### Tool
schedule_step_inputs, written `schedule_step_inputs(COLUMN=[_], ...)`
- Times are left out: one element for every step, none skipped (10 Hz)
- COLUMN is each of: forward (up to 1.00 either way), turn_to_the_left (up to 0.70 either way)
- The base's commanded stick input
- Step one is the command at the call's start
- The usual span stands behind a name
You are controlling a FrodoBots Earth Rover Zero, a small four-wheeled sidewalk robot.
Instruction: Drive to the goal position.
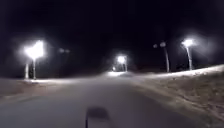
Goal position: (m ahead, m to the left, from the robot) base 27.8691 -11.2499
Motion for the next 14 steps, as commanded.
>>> schedule_step_inputs(forward=[1.0, 1.0, 1.0, 1.0, 1.0, 1.0, 1.0, 1.0, 1.0, 1.0, 1.0, 1.0, 1.0, 1.0], turn_to_the_left=[0.0, 0.0, 0.0, 0.0, 0.0, 0.0, 0.0, 0.0, 0.0, 0.0, 0.0, 0.0, 0.0, 0.0])
